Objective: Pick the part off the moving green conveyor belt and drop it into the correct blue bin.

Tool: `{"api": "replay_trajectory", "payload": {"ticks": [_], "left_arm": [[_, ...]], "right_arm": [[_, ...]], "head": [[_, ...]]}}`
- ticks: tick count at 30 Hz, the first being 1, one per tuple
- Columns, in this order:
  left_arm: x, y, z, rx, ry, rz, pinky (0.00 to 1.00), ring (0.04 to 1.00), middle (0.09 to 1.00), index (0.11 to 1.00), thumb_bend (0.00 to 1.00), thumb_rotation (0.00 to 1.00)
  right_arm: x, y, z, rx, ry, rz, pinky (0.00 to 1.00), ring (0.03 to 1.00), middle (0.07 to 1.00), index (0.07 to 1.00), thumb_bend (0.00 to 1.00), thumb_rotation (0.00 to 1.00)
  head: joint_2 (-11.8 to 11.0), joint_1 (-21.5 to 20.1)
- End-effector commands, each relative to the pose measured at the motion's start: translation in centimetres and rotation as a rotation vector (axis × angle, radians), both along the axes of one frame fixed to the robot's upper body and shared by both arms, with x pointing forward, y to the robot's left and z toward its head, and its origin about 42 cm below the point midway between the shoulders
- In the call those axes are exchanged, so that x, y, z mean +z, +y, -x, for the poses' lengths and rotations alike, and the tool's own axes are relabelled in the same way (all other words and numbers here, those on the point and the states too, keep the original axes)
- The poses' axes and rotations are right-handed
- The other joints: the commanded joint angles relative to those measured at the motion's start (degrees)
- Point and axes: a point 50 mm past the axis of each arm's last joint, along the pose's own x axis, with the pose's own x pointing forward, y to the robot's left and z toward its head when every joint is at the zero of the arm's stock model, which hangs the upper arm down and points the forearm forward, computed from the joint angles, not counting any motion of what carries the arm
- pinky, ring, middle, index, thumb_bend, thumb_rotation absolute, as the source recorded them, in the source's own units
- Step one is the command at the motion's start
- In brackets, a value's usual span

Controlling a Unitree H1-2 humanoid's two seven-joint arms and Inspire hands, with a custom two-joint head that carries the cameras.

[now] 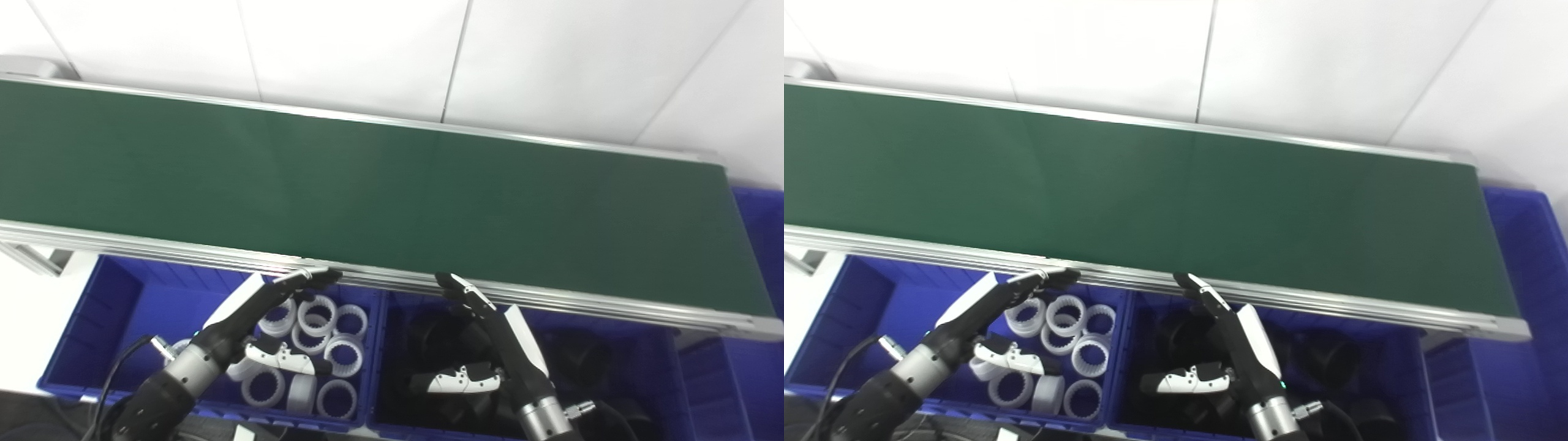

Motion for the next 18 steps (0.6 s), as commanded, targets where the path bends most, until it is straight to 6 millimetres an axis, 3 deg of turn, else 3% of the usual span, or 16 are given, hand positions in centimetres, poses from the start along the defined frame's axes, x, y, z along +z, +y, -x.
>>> {"api": "replay_trajectory", "payload": {"ticks": [1, 6, 18], "left_arm": [[0.70, 0.73, -0.45, 0.024, -0.062, 0.082, 0.75, 0.807, 0.831, 0.825, 0.95, 0.19], [0.29, 1.24, 0.08, 0.057, -0.020, 0.197, 0.76, 0.809, 0.832, 0.816, 0.95, 0.09], [0.25, 0.97, 0.12, 0.080, -0.025, 0.191, 0.76, 0.806, 0.826, 0.808, 0.95, 0.07]], "right_arm": [[1.02, 0.67, -0.19, -0.002, -0.035, -0.008, 0.77, 0.854, 0.882, 0.886, 0.94, 0.27], [1.08, 1.04, -0.07, -0.001, -0.038, 0.000, 0.75, 0.838, 0.880, 0.898, 0.93, 0.28], [1.20, 0.86, -0.26, -0.004, -0.016, 0.029, 0.74, 0.833, 0.881, 0.903, 0.93, 0.29]], "head": [[0.0, -2.7], [0.2, -4.6], [0.5, -2.5]]}}
